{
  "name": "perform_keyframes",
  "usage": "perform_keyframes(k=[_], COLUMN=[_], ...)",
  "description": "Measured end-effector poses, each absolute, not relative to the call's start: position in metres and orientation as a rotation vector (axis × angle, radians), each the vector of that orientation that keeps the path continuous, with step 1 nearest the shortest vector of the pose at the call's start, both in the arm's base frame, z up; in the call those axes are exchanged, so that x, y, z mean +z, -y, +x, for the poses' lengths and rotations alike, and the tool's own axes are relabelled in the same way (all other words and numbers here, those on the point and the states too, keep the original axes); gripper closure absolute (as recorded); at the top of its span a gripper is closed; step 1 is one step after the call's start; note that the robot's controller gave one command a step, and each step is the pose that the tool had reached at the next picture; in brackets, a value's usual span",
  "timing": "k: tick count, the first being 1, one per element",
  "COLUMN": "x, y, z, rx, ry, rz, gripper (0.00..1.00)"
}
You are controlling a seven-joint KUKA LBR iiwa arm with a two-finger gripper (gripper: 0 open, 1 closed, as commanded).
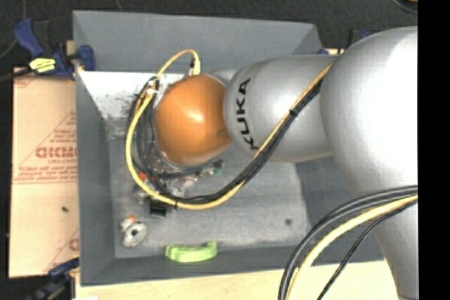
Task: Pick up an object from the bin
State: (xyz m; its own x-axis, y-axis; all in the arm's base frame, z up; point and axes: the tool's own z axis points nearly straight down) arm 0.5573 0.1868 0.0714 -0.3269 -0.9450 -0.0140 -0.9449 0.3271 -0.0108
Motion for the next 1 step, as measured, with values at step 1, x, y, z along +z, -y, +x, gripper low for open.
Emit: perform_keyframes(k=[1], x=[0.0748], y=[-0.1865], z=[0.5562], rx=[0.001], ry=[-2.547], rz=[-1.813], gripper=[1.0])
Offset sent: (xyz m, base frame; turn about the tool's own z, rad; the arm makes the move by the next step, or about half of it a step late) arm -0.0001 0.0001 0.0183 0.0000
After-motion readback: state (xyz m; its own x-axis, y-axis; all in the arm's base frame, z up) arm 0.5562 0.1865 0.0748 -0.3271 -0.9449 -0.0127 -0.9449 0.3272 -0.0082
